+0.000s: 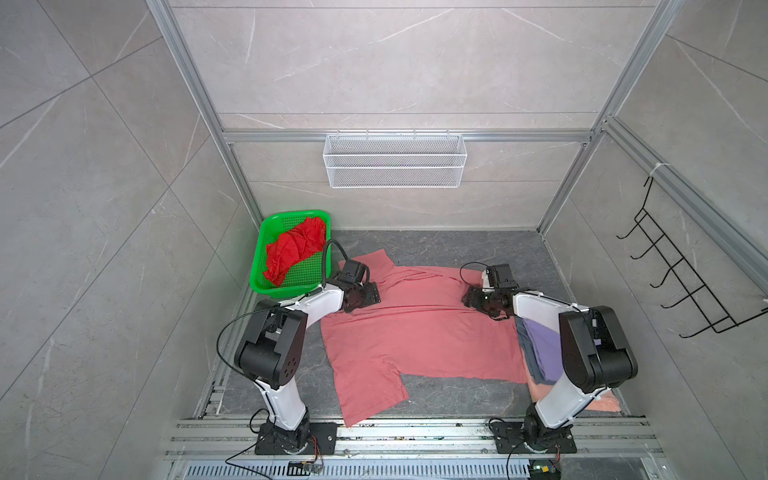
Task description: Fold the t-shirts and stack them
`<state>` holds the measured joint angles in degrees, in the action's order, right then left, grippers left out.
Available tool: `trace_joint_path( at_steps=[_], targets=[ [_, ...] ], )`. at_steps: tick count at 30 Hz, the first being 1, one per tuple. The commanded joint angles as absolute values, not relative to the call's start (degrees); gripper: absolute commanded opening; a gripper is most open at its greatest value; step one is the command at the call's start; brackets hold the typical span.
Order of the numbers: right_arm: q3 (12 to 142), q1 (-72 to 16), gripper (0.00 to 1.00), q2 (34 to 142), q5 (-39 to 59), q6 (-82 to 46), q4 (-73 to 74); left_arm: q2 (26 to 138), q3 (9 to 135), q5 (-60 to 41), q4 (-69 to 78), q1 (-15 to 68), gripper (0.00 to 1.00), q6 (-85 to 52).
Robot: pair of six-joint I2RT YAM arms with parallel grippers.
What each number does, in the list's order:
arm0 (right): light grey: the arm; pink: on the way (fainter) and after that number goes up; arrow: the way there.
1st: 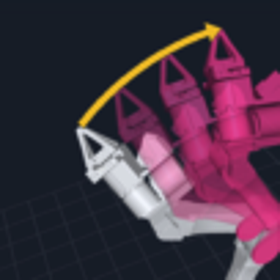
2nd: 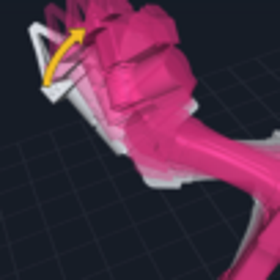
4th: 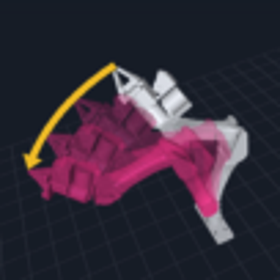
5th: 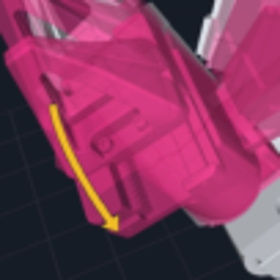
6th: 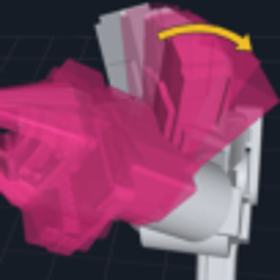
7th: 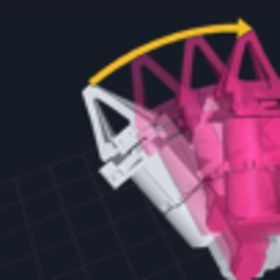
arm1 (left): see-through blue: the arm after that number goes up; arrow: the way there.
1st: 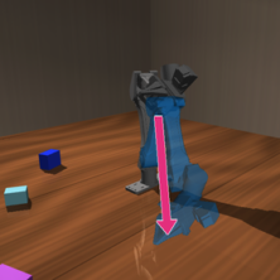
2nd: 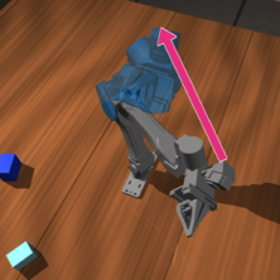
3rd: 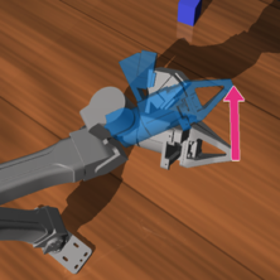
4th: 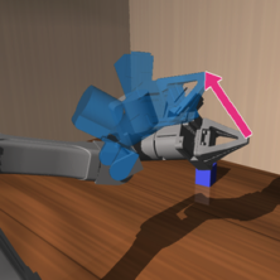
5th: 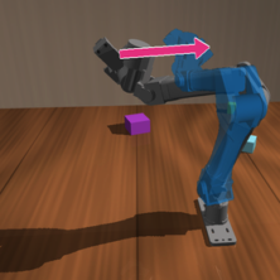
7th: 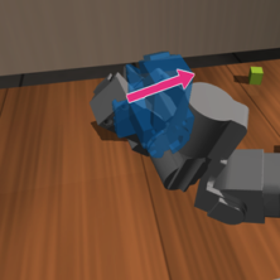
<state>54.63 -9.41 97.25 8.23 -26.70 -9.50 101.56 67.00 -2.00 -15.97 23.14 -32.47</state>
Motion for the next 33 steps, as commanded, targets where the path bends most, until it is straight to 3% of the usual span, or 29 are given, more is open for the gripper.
trace_joint_path(
  at_steps=[1, 8, 14, 21, 33],
  targets=[
    [60.60, -9.32, 0.70, 94.27, 3.95, -24.73, -10.02, 103.58, 79.34, 1.84, -19.91, 21.24, 0.78, -24.62],
    [70.90, -8.40, 0.73, 97.40, -4.13, -25.45, -15.94, 119.35, 102.31, 0.98, -28.81, 17.12, 0.77, -18.74],
    [72.91, -6.88, 0.75, 98.77, -6.14, -26.00, -16.04, 130.69, 118.38, 7.83, -37.51, 16.30, 0.77, -18.33],
    [72.83, -5.59, 0.75, 100.12, -5.98, -26.12, -16.26, 137.82, 122.70, 16.56, -42.29, 16.20, 0.78, -27.12],
    [71.67, -5.08, 0.76, 100.07, -5.03, -24.37, -16.00, 142.56, 125.01, 20.66, -42.23, 13.21, 0.80, -36.89]
  ],
)
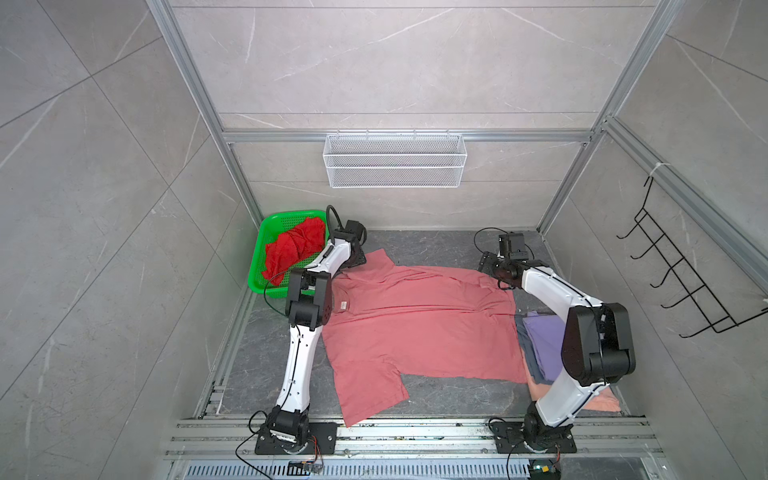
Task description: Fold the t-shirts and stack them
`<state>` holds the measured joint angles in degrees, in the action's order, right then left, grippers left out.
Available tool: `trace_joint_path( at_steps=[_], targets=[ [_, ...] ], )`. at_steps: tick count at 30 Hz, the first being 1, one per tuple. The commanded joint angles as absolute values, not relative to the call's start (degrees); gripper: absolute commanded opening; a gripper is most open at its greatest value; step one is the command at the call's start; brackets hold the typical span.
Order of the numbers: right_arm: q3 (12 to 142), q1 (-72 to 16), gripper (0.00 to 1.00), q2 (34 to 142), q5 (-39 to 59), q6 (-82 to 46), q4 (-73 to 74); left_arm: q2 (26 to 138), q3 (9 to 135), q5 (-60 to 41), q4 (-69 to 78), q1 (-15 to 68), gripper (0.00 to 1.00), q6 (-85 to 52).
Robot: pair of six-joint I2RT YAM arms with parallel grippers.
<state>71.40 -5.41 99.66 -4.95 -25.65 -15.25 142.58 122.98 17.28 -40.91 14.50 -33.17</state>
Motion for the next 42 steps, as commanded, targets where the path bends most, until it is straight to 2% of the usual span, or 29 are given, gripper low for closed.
trace_joint_path(
  at_steps=[1, 7, 11, 14, 16, 17, 19, 23, 28, 34, 37, 42],
  targets=[
    [71.69, -5.12, 0.76, 100.05, -4.97, -24.30, -16.00, 142.53, 124.86, 20.77, -42.15, 12.89, 0.80, -37.16],
    [71.64, -4.95, 0.76, 100.32, -4.49, -24.42, -15.64, 143.89, 124.26, 15.35, -41.08, 11.69, 0.80, -38.53],
    [71.88, -4.83, 0.76, 100.43, -4.48, -23.97, -15.30, 143.27, 120.49, 9.26, -35.62, 11.50, 0.74, -38.59],
    [72.40, -4.80, 0.75, 101.22, -4.42, -23.82, -14.92, 142.93, 119.68, 6.64, -33.10, 11.51, 0.57, -37.45],
    [73.12, -4.83, 0.75, 102.63, -4.57, -24.22, -14.67, 142.51, 119.48, 5.94, -31.83, 11.51, 0.39, -36.74],
    [73.98, -4.83, 0.74, 103.76, -4.53, -24.58, -15.04, 142.22, 119.18, 5.65, -30.99, 11.43, 0.32, -36.12],
    [75.67, -4.83, 0.73, 106.12, -4.06, -26.48, -16.04, 141.56, 118.65, 5.34, -29.64, 11.43, 0.21, -35.15],
    [77.03, -4.94, 0.69, 109.69, -3.40, -28.60, -15.22, 139.30, 116.62, 4.60, -26.62, 11.43, 0.06, -33.88],
    [77.18, -5.60, 0.61, 110.53, -4.00, -26.96, -16.99, 137.95, 116.78, 4.50, -26.65, 11.43, 0.04, -33.18],
    [74.07, -7.62, 0.66, 106.72, -6.11, -28.10, -19.26, 137.56, 117.14, 4.08, -27.30, 11.43, 0.03, -32.83],
    [71.70, -7.78, 0.67, 104.93, -2.17, -32.78, -18.09, 137.20, 116.82, 4.22, -27.42, 11.41, 0.03, -32.73],
    [63.67, -7.73, 0.68, 103.54, 2.92, -44.36, -4.68, 136.50, 116.28, 3.62, -27.20, 11.43, 0.03, -32.88]
  ],
)
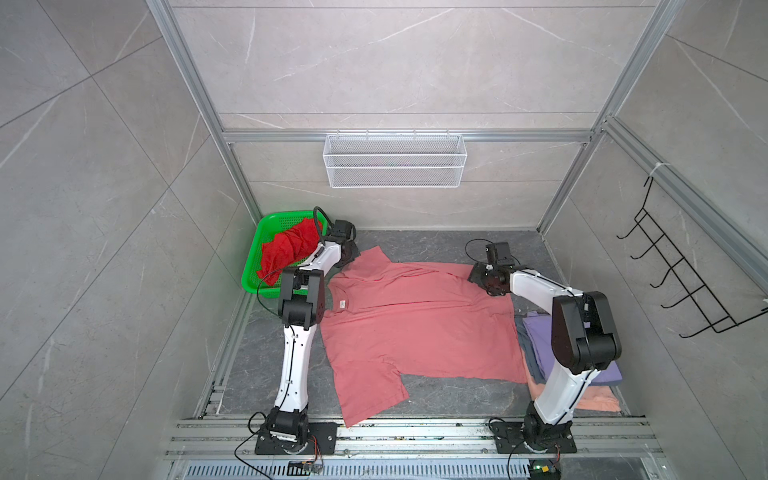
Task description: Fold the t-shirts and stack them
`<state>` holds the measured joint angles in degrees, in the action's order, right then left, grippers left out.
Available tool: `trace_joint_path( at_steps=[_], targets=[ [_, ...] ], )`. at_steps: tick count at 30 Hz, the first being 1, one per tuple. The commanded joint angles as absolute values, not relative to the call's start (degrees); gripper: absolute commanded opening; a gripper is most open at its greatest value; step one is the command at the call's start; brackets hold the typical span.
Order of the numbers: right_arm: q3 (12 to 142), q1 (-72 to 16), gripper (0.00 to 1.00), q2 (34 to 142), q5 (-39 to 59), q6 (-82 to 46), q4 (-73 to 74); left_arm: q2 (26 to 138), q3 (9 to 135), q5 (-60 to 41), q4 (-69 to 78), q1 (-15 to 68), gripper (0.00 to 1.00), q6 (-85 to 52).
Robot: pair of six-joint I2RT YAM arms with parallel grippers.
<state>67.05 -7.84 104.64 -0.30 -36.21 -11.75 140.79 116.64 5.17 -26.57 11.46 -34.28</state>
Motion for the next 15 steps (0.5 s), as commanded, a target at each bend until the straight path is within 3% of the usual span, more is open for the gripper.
trace_joint_path(
  at_steps=[1, 11, 15],
  targets=[
    [62.75, -7.65, 0.68, 103.91, 3.73, -45.99, -2.19, 136.44, 116.28, 3.43, -27.33, 11.43, 0.03, -32.86],
    [58.19, -6.09, 0.66, 106.17, 3.56, -54.07, 9.79, 134.87, 113.65, 3.04, -26.37, 11.25, 0.03, -32.61],
    [58.46, -5.19, 0.59, 107.06, 2.49, -54.40, 11.05, 134.76, 113.72, 2.51, -26.03, 11.07, 0.03, -32.52]
  ],
)
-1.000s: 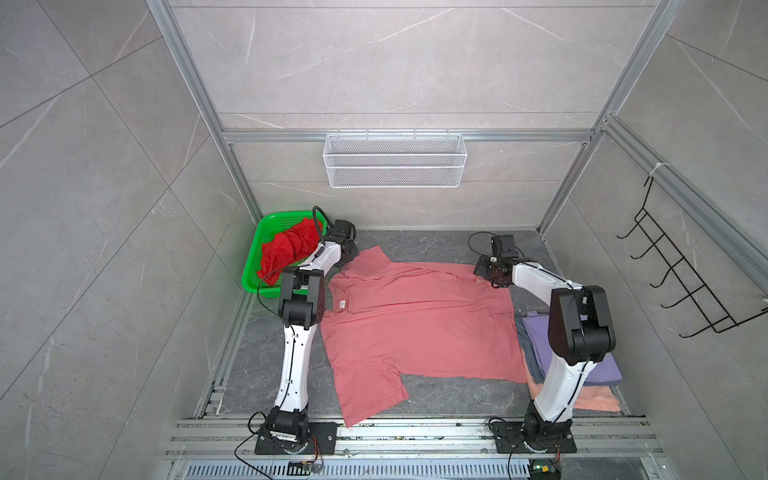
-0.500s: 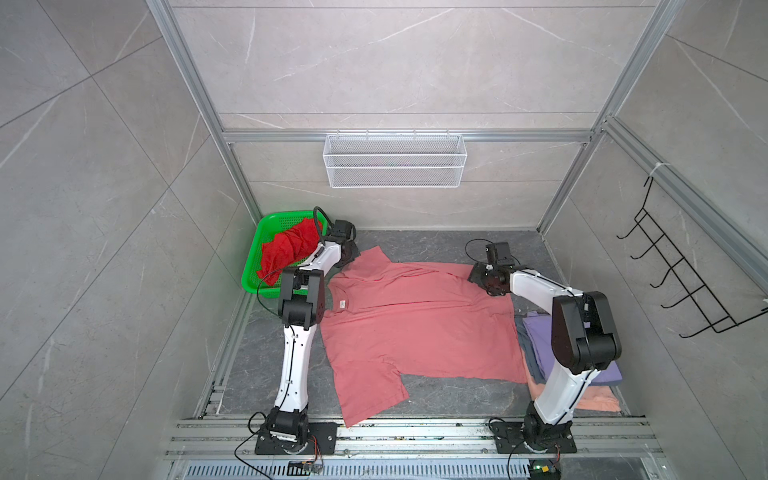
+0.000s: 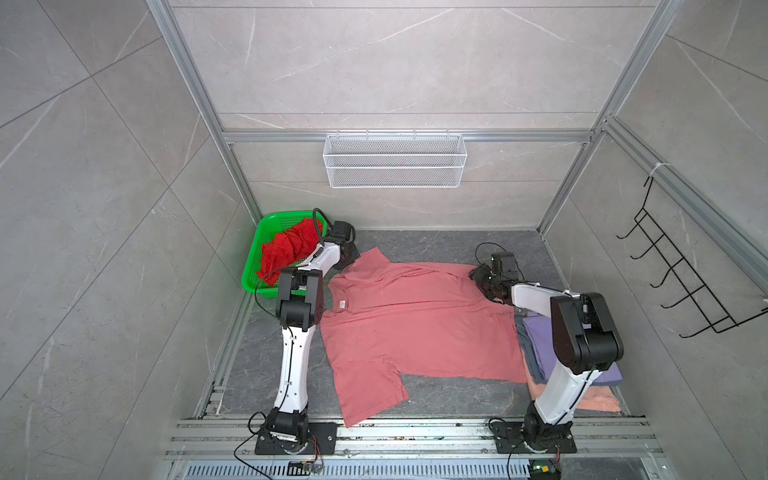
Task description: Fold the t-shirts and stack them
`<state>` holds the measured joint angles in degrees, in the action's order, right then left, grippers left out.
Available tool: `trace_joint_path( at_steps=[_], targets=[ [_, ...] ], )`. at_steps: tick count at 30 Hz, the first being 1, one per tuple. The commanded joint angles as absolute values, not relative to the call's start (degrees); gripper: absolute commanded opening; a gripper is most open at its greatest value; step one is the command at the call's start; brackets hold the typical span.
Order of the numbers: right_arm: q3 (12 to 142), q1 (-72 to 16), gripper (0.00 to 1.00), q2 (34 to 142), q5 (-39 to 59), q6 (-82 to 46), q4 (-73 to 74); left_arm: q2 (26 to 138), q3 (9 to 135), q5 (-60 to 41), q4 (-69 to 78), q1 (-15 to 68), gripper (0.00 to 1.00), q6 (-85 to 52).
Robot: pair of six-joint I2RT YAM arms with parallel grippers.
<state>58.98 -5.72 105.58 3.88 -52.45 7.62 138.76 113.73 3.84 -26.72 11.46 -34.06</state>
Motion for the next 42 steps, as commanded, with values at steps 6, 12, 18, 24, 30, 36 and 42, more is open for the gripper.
trace_joint_path(
  at_steps=[6, 12, 18, 24, 30, 36, 42],
  targets=[
    [60.21, -4.30, 0.15, 109.23, 2.90, -54.71, 13.30, 134.03, 113.83, 1.47, -24.23, 10.77, 0.01, -30.44],
    [61.92, -3.65, 0.00, 107.19, 2.17, -51.79, 11.00, 130.34, 114.27, 2.44, -23.49, 10.49, 0.00, -26.29],
    [68.58, -3.52, 0.00, 103.82, 0.16, -41.08, 4.73, 125.40, 115.29, 2.82, -21.11, 10.52, 0.00, -19.03],
    [77.67, -2.91, 0.00, 104.72, -1.63, -32.37, 0.00, 121.56, 115.06, -0.09, -12.85, 10.55, 0.00, -11.22],
    [82.87, -1.50, 0.00, 109.62, -1.54, -32.11, -1.61, 122.34, 117.26, -3.20, -8.87, 10.55, 0.00, -7.03],
    [85.59, 0.20, 0.00, 113.29, 1.90, -32.37, -1.81, 122.76, 118.41, -2.26, -8.69, 10.55, 0.00, -3.78],
    [84.71, 1.15, 0.00, 113.65, 6.40, -32.48, -1.46, 120.33, 114.92, -2.63, -8.82, 10.55, 0.00, -2.64]
  ],
)
